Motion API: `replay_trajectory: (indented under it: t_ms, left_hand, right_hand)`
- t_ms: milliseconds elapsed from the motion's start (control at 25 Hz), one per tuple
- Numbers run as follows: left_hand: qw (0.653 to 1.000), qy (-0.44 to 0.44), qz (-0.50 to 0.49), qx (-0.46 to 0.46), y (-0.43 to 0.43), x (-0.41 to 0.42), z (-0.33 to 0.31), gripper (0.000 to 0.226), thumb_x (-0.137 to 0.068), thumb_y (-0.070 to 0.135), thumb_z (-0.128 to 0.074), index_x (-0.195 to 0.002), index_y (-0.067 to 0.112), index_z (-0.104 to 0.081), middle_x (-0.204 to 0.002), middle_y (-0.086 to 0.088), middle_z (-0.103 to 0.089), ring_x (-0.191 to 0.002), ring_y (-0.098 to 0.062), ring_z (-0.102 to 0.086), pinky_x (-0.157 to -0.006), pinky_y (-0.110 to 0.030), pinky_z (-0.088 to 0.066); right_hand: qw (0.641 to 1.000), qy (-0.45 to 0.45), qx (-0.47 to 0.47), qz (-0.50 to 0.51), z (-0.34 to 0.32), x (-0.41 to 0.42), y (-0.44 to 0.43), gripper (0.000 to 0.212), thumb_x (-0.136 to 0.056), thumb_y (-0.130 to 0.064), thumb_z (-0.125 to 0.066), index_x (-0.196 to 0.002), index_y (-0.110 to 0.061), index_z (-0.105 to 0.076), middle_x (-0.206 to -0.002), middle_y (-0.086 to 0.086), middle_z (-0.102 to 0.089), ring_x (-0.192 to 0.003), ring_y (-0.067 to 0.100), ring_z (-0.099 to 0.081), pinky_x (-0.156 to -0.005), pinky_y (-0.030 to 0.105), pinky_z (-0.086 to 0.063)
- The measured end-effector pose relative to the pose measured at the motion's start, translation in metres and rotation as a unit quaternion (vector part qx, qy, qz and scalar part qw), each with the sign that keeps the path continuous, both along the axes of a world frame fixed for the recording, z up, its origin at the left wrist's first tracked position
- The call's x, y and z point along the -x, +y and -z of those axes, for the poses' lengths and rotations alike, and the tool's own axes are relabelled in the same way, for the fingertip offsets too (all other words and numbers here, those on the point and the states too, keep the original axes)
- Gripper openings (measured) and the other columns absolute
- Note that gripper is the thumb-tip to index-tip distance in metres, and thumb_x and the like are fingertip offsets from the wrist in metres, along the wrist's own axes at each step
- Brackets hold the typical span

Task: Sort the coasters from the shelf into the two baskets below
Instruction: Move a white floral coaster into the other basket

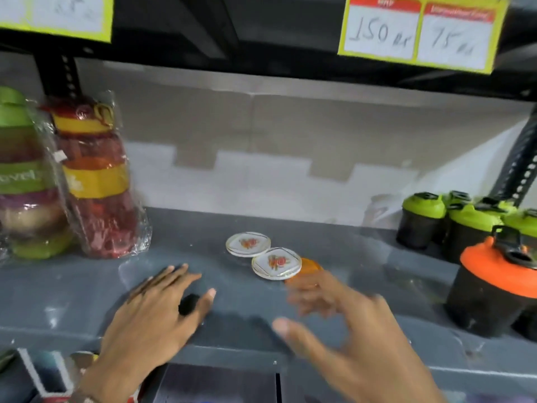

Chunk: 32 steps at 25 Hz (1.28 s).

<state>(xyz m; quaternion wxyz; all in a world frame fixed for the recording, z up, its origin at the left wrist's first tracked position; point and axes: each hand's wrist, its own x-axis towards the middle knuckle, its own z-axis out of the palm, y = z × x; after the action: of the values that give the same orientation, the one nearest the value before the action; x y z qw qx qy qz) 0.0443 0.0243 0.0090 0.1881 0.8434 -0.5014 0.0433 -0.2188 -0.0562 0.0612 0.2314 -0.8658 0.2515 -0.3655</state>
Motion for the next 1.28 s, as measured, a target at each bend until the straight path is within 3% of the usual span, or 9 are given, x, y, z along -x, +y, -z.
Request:
replay_trajectory:
  t_ms: [80,240,440,640,880,920,1040,1080,1280]
  left_hand:
    - [1.000,-0.011,-0.003,0.006,0.001,0.000,0.000,0.070,-0.097,0.077,-0.025,-0.157,0.047,-0.043,-0.172,0.023,-0.030,-0.160,-0.002,-0.024,-0.128,-0.027,-0.017]
    - [1.000,-0.008,0.002,0.017,0.002,0.001,0.001,0.063,-0.101,0.072,-0.029,-0.158,0.047,-0.042,-0.172,0.023,-0.028,-0.161,-0.001,-0.021,-0.129,-0.026,-0.014]
    - [1.000,-0.006,0.011,0.015,0.000,-0.003,0.003,0.063,-0.101,0.070,-0.032,-0.158,0.044,-0.043,-0.173,0.019,-0.029,-0.161,-0.004,-0.020,-0.129,-0.028,-0.014]
    - [1.000,0.006,0.026,-0.002,-0.005,-0.008,0.008,0.061,-0.103,0.063,-0.037,-0.159,0.042,-0.043,-0.174,0.017,-0.027,-0.162,-0.005,-0.017,-0.132,-0.032,-0.009]
    - [0.995,0.008,0.087,-0.043,0.003,-0.035,0.000,0.052,-0.106,0.056,-0.042,-0.157,0.049,-0.047,-0.172,0.022,-0.029,-0.160,-0.006,-0.027,-0.129,-0.035,-0.024]
    - [0.994,0.002,0.095,-0.046,0.006,-0.036,0.001,0.051,-0.108,0.052,-0.043,-0.158,0.046,-0.049,-0.172,0.017,-0.032,-0.159,-0.009,-0.031,-0.128,-0.036,-0.026]
    - [0.992,-0.005,0.109,-0.057,0.008,-0.034,-0.002,0.057,-0.106,0.053,-0.037,-0.158,0.035,-0.051,-0.172,0.006,-0.037,-0.157,-0.023,-0.039,-0.125,-0.042,-0.032]
    - [0.991,0.011,0.118,-0.064,0.007,-0.032,-0.001,0.065,-0.101,0.055,-0.034,-0.160,0.033,-0.050,-0.173,0.005,-0.035,-0.158,-0.023,-0.036,-0.126,-0.044,-0.030]
    - [0.993,0.036,0.115,-0.015,-0.001,-0.040,0.010,0.055,-0.105,0.055,-0.045,-0.158,0.041,-0.051,-0.172,0.011,-0.036,-0.160,-0.012,-0.029,-0.131,-0.043,-0.021]
  right_hand:
    - [1.000,0.008,0.011,0.019,-0.023,-0.040,-0.027,0.046,-0.077,-0.062,-0.076,-0.114,-0.040,-0.058,-0.103,-0.021,-0.073,-0.094,-0.001,-0.070,-0.082,0.016,-0.054]
    - [0.984,0.166,-0.035,0.052,-0.032,-0.119,-0.094,0.084,-0.076,-0.056,-0.080,-0.142,-0.030,-0.034,-0.128,0.010,-0.062,-0.121,0.028,-0.059,-0.100,0.038,-0.049]
    - [0.963,0.251,-0.063,0.077,-0.001,-0.158,-0.136,0.104,-0.068,-0.068,-0.080,-0.146,-0.025,-0.025,-0.124,0.010,-0.063,-0.119,0.035,-0.060,-0.104,0.046,-0.045]
    - [0.973,0.215,-0.068,0.056,0.005,-0.157,-0.132,0.095,-0.068,-0.059,-0.084,-0.138,-0.027,-0.028,-0.111,0.005,-0.060,-0.114,0.035,-0.060,-0.099,0.042,-0.045]
    - [0.993,0.116,-0.025,-0.023,-0.005,-0.121,-0.069,0.095,-0.057,-0.067,-0.083,-0.128,-0.036,-0.027,-0.101,0.005,-0.070,-0.098,0.028,-0.066,-0.091,0.047,-0.054]
    - [0.994,0.100,-0.028,-0.031,0.000,-0.109,-0.051,0.096,-0.055,-0.069,-0.082,-0.127,-0.038,-0.027,-0.102,0.001,-0.071,-0.098,0.024,-0.067,-0.091,0.044,-0.055]
    - [0.998,0.031,0.003,-0.049,0.013,-0.074,-0.002,0.094,-0.056,-0.065,-0.086,-0.128,-0.038,-0.032,-0.105,-0.020,-0.068,-0.101,-0.001,-0.063,-0.090,0.005,-0.042]
    - [0.998,0.017,0.000,-0.059,0.022,-0.063,0.014,0.093,-0.058,-0.061,-0.088,-0.129,-0.037,-0.033,-0.106,-0.025,-0.065,-0.104,-0.002,-0.062,-0.090,0.000,-0.038]
    - [0.999,-0.002,0.011,-0.040,0.075,-0.016,0.067,0.092,-0.064,-0.060,-0.086,-0.134,-0.030,-0.036,-0.124,-0.031,-0.045,-0.114,0.018,-0.063,-0.093,0.013,-0.046]
